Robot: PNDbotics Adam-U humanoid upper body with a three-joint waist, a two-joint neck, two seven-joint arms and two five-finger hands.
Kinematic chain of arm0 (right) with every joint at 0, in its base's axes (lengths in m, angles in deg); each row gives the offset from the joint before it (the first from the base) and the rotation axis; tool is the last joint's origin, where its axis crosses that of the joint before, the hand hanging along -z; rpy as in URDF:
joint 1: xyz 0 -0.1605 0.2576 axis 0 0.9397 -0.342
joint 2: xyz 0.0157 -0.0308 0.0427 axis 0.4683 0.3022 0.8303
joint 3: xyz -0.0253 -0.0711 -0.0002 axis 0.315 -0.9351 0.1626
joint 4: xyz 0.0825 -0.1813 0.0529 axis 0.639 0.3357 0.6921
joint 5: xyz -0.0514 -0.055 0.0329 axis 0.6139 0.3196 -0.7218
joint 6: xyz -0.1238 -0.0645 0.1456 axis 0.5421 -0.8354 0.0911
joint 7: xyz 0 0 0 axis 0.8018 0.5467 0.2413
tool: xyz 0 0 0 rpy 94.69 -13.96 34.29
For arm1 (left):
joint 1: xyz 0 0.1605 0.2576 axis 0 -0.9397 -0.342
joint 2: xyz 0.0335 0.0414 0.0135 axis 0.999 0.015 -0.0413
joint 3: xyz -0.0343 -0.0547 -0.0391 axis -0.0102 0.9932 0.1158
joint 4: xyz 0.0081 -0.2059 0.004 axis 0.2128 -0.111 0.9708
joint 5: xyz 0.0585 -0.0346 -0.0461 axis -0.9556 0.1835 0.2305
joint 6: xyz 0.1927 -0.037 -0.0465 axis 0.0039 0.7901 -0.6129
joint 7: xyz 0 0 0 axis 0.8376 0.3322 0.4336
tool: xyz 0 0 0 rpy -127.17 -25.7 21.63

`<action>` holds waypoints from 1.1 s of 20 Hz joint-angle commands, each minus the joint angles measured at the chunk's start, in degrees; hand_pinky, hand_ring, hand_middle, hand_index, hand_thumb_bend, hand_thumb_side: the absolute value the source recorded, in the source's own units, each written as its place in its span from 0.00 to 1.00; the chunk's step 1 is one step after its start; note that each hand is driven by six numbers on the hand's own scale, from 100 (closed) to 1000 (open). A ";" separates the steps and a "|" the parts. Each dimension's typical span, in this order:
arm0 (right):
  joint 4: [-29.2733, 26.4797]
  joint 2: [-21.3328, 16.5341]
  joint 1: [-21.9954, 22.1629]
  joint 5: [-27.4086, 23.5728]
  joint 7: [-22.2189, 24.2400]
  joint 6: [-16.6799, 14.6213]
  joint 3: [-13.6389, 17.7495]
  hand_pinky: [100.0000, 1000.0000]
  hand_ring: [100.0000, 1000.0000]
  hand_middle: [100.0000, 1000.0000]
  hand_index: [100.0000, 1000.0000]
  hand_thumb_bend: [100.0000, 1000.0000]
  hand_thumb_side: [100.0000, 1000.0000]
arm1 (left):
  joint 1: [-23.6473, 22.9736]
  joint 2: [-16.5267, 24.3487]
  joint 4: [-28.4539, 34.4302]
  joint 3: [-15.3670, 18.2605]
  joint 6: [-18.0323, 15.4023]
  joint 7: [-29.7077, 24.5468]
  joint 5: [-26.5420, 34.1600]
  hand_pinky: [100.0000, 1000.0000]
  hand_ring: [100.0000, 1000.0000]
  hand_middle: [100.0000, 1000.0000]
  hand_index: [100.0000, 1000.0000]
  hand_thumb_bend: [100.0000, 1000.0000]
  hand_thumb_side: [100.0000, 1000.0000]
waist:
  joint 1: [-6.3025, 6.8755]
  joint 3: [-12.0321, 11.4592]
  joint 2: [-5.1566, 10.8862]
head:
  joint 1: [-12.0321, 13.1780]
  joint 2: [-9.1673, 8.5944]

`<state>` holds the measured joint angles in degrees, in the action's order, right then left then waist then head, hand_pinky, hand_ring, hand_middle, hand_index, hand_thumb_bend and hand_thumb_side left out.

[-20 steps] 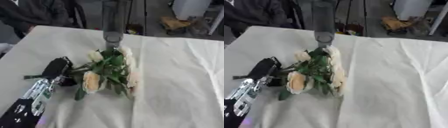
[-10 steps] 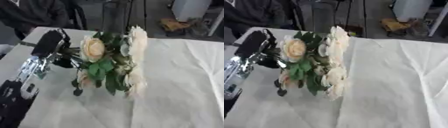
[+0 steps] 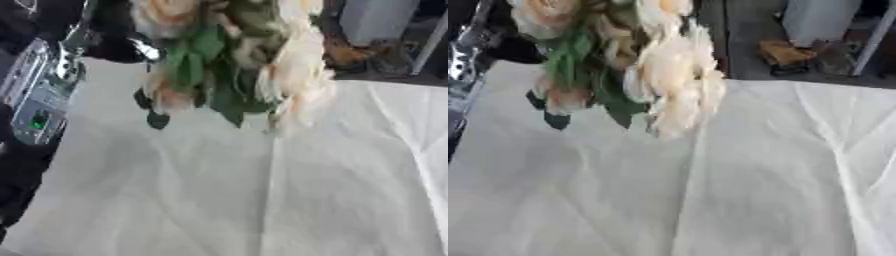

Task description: Arrange flowers into the vase.

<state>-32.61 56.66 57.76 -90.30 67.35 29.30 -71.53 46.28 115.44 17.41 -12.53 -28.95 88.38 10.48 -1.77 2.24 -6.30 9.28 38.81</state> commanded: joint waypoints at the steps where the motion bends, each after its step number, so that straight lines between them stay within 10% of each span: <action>1: -0.19 -1.67 -0.74 -0.64 0.44 -0.06 0.09 0.78 0.74 0.65 0.84 0.00 0.83 | 4.31 1.63 -4.24 2.20 -0.49 4.55 6.61 0.00 0.00 0.00 0.00 1.00 0.14 | 0.17 0.43 0.89 | 0.35 -0.66; 10: -0.02 -1.90 -1.53 -0.81 1.22 0.03 -0.63 0.78 0.74 0.65 0.84 0.00 0.83 | 12.70 -0.48 -17.50 6.77 -12.34 16.35 30.99 0.00 0.00 0.00 0.00 1.00 0.15 | 0.81 3.10 0.67 | 1.21 -1.76; 22: 0.33 -1.76 -2.00 -0.75 1.62 0.08 -0.92 0.78 0.74 0.65 0.84 0.00 0.84 | 14.13 -0.84 -21.29 6.90 -24.65 14.94 54.80 0.00 0.00 0.00 0.00 1.00 0.17 | 1.52 4.17 0.20 | 1.08 -2.29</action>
<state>-31.93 56.62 56.49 -90.76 68.80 29.49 -72.69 58.73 113.56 -4.15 -5.71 -52.85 103.66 63.47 -0.34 6.39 -6.74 10.38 37.12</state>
